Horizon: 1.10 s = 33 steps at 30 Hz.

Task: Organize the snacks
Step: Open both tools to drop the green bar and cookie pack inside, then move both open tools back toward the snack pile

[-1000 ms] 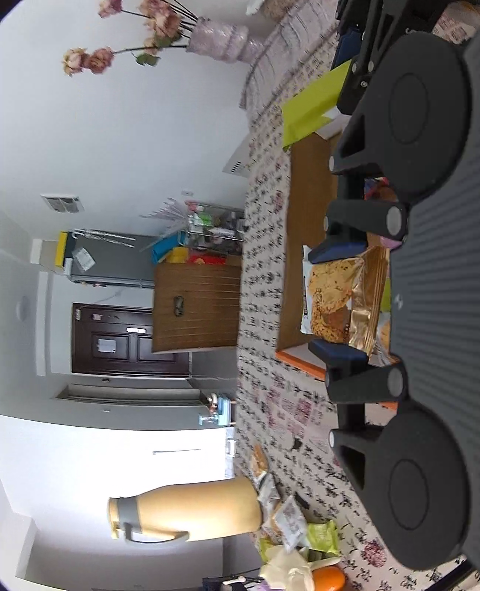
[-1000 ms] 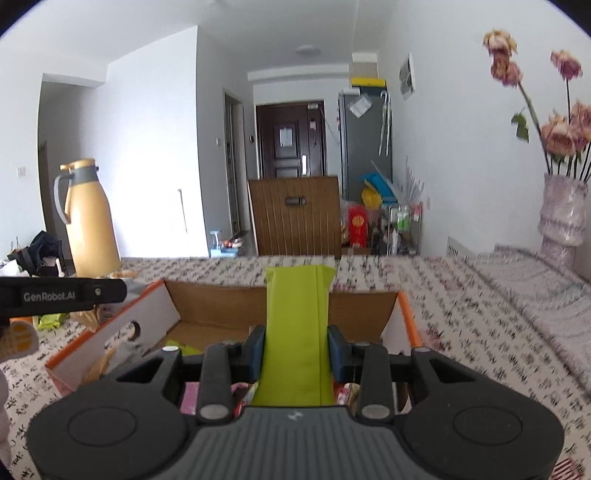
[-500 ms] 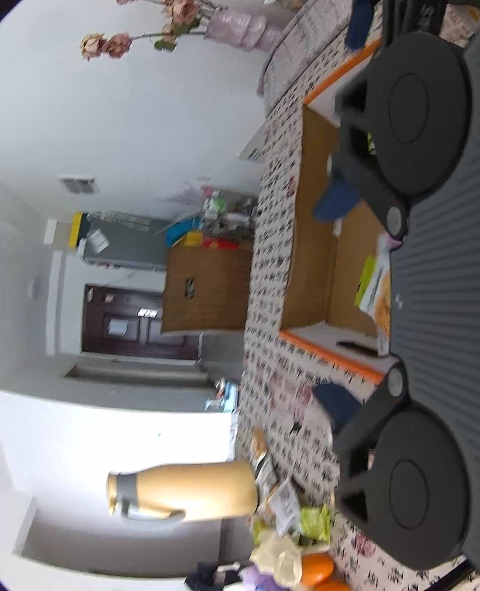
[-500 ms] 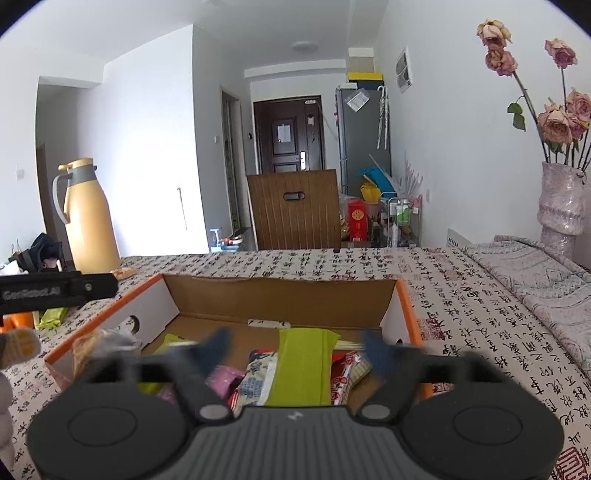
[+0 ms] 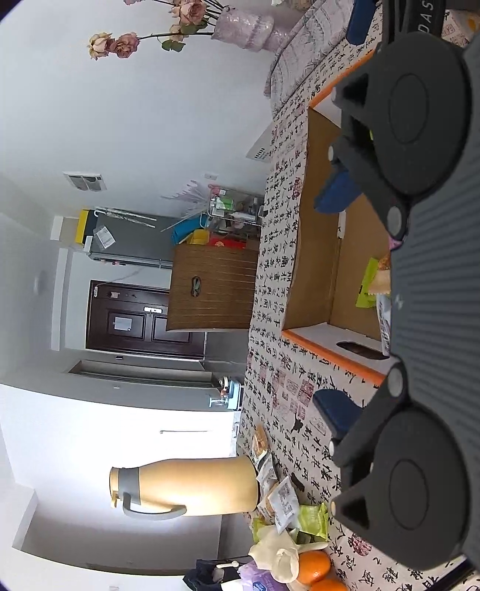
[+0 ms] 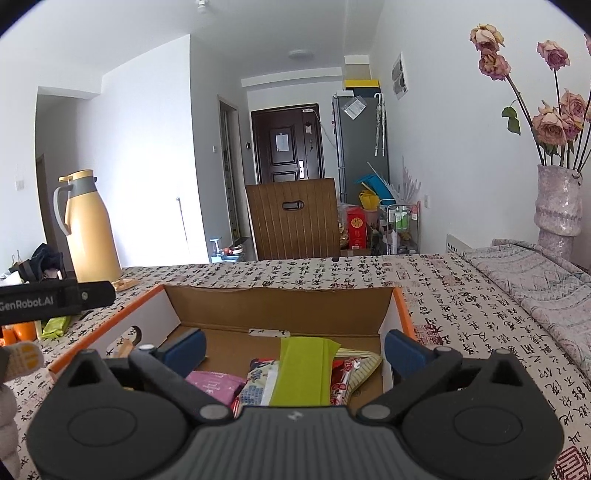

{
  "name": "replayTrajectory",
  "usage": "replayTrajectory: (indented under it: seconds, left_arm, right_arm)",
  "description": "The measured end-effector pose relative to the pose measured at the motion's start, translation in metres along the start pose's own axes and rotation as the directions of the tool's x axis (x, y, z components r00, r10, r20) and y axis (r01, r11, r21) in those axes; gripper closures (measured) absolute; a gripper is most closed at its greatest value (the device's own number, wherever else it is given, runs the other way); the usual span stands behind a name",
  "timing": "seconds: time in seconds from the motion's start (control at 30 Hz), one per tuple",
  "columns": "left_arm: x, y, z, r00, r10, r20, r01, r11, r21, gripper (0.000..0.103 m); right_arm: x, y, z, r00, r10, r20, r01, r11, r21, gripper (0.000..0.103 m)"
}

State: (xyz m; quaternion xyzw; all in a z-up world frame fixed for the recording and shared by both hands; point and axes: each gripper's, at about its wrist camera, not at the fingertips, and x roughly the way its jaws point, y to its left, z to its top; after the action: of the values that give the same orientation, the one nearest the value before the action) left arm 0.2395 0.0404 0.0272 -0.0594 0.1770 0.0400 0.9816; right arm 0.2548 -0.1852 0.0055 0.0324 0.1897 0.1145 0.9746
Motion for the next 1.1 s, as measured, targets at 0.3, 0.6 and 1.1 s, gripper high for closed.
replayTrajectory:
  seconds: [0.3,0.6,1.1]
  left_arm:
    - [-0.016,-0.007,0.008,1.0,-0.001,0.005,0.001,1.0,0.006,0.0]
    - [-0.055,-0.005,0.006,1.0,-0.01,0.018,0.01,1.0,0.002,0.0]
    - [-0.119,0.015,-0.028,0.999,-0.04,-0.007,0.04,0.999,-0.012,0.0]
  right_arm:
    - [-0.015,-0.001,0.015,0.999,-0.013,0.04,0.013,1.0,0.001,0.0]
    - [-0.052,0.011,0.018,0.998,-0.003,0.065,0.005,0.999,-0.032,0.0]
    - [-0.117,0.022,-0.013,0.999,0.014,0.048,-0.012,0.999,-0.043,0.0]
